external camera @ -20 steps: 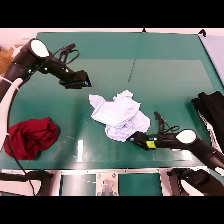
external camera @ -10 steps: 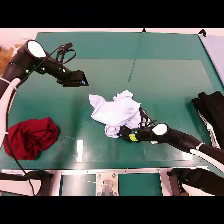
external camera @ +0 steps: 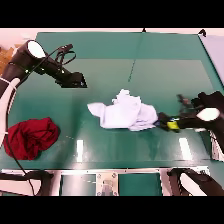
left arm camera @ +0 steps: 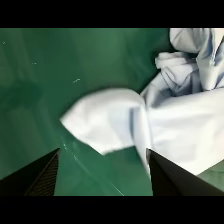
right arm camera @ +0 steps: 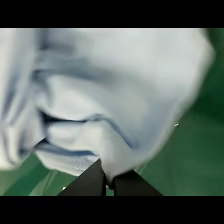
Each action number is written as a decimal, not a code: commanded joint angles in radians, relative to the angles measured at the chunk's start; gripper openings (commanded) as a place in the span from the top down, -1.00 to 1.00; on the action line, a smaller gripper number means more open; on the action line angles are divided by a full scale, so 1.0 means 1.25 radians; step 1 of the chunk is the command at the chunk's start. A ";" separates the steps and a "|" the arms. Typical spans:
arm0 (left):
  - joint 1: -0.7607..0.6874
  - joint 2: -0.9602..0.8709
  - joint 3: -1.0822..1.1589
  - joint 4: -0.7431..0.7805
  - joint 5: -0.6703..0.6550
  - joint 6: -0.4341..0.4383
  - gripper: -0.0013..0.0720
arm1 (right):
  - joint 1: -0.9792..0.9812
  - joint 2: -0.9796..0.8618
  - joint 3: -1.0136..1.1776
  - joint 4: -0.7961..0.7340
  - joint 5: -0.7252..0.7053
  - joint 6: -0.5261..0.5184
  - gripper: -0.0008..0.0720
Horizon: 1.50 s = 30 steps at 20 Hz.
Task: Fold the shirts.
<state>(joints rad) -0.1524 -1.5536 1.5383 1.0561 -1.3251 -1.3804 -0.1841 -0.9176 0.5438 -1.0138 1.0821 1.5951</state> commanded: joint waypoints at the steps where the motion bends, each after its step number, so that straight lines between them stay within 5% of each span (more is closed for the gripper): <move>1: -0.002 -0.001 -0.001 -0.018 -0.007 0.002 -0.72 | -0.264 0.009 0.020 -0.141 0.080 0.004 0.93; 5: -0.047 -0.001 -0.139 -0.068 0.000 0.024 -0.72 | -0.273 -0.036 0.020 -0.106 0.072 -0.046 0.93; 10: -0.164 -0.001 -0.367 -0.200 0.184 0.095 -0.72 | -0.217 -0.045 0.020 -0.074 0.035 -0.050 0.93; 19: -0.261 -0.002 -0.465 -0.249 0.340 0.100 -0.72 | -0.187 -0.045 0.020 -0.047 0.035 -0.071 0.93; 20: -0.263 -0.005 -0.465 -0.274 0.354 0.100 -0.54 | -0.187 -0.045 0.020 -0.047 0.035 -0.071 0.93; 21: -0.263 -0.015 -0.465 -0.319 0.363 0.115 0.01 | -0.187 -0.045 0.020 -0.048 0.035 -0.071 0.93; 23: -0.263 -0.037 -0.465 -0.407 0.354 0.182 0.71 | -0.187 -0.045 0.020 -0.048 0.035 -0.072 0.93; 24: -0.261 -0.037 -0.464 -0.433 0.354 0.213 0.90 | -0.187 -0.045 0.020 -0.048 0.035 -0.072 0.93; 30: -0.124 0.111 -0.311 -0.390 0.270 0.187 0.90 | -0.196 -0.043 0.194 -0.032 0.127 -0.071 0.93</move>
<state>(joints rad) -0.3916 -1.5105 1.0599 0.5499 -0.9390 -1.1339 -0.4217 -0.9730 0.6598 -1.0718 1.1633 1.5066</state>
